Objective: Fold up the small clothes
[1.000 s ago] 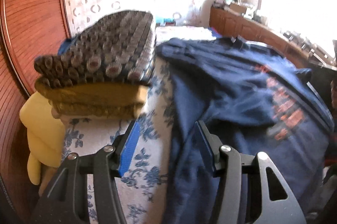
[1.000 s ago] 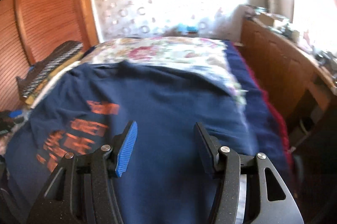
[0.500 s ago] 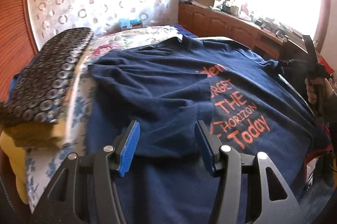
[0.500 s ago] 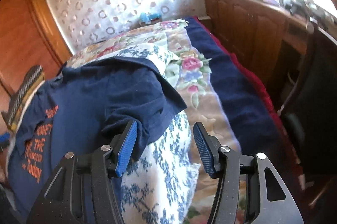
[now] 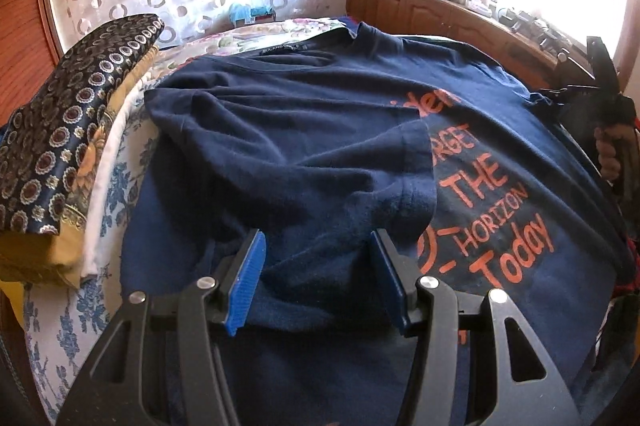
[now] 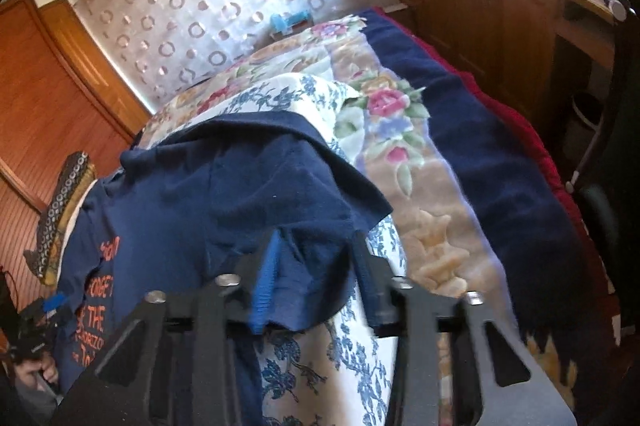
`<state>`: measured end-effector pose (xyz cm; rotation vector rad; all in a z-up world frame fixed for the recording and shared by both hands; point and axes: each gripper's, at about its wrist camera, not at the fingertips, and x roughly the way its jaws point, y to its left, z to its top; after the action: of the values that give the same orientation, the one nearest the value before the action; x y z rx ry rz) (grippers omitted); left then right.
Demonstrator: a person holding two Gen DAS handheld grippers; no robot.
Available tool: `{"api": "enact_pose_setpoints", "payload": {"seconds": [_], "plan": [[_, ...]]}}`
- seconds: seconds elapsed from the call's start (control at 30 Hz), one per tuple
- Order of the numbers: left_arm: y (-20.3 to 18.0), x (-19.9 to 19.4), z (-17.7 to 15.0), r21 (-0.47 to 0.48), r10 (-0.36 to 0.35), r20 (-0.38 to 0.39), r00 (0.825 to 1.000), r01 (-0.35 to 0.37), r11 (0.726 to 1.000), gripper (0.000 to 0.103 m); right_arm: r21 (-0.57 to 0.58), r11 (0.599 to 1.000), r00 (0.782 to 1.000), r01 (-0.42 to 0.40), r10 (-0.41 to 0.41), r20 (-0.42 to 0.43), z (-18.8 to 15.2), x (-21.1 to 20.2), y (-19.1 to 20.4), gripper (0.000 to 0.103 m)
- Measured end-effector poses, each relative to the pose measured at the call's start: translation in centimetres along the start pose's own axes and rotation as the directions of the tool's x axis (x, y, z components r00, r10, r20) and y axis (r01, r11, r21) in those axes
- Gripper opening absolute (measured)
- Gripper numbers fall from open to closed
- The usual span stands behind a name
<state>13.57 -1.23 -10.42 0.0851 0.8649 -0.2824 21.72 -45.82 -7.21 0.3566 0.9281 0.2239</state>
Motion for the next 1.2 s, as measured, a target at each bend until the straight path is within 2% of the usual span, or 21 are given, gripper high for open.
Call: {"api": "enact_pose_setpoints", "payload": {"seconds": [0.03,0.13,0.3,0.47,0.6,0.7,0.8,0.9,1.0,1.07,1.1,1.17,1.2], "plan": [[0.0,0.0,-0.1,0.000,0.000,0.005,1.000,0.000,1.000,0.054,-0.015,1.000,1.000,-0.001,0.001,0.000,0.0,0.0,0.3,0.013],[0.0,0.1,-0.2,-0.004,-0.006,0.007,1.000,0.006,1.000,0.054,-0.074,0.997,1.000,0.008,-0.007,0.008,0.1,-0.4,1.3,0.002],[0.0,0.2,-0.2,-0.005,-0.007,0.006,1.000,0.007,1.000,0.054,-0.188,0.980,0.994,0.063,-0.045,0.099,0.6,-2.1,4.1,0.001],[0.2,0.1,-0.1,-0.006,-0.008,0.005,1.000,0.008,1.000,0.054,-0.288,0.956,0.983,0.060,-0.006,0.185,1.8,-4.0,8.2,0.000],[0.2,0.1,-0.1,-0.005,-0.008,0.005,1.000,0.008,1.000,0.054,-0.394,0.919,0.979,0.038,0.046,0.200,2.0,-4.1,12.5,0.000],[0.1,0.1,-0.1,0.000,0.002,0.004,1.000,-0.002,1.000,0.054,-0.487,0.873,0.984,-0.013,0.099,0.151,0.8,-2.8,16.1,0.000],[0.2,0.1,-0.1,-0.002,0.002,0.004,1.000,-0.002,1.000,0.055,-0.540,0.840,0.991,-0.062,0.115,0.066,-1.2,-0.9,18.2,0.000],[0.1,0.1,-0.1,-0.001,0.004,0.004,1.000,-0.004,1.000,0.055,-0.549,0.829,0.993,-0.103,0.122,-0.002,-3.4,0.5,18.8,0.000],[0.1,0.1,-0.1,-0.001,0.003,0.004,1.000,-0.003,1.000,0.054,-0.563,0.822,0.996,-0.086,0.090,-0.022,-5.0,0.9,18.9,0.000],[0.1,0.0,-0.1,0.004,-0.002,0.003,1.000,0.002,1.000,0.054,-0.528,0.846,0.996,-0.076,0.084,-0.010,-4.7,0.5,17.6,0.000],[0.1,-0.1,0.0,0.000,-0.003,0.004,1.000,0.003,1.000,0.054,-0.511,0.857,0.997,-0.061,0.073,0.004,-4.3,0.2,17.0,0.004],[0.1,-0.8,0.4,0.001,-0.004,0.024,1.000,0.004,1.000,0.054,-0.464,0.886,0.998,0.008,0.021,0.056,-3.2,-0.8,14.9,0.018],[0.1,-1.5,0.7,0.004,-0.003,0.045,0.999,0.002,1.000,0.054,-0.447,0.895,0.998,0.017,0.013,0.066,-2.7,-1.0,14.1,0.033]]}}
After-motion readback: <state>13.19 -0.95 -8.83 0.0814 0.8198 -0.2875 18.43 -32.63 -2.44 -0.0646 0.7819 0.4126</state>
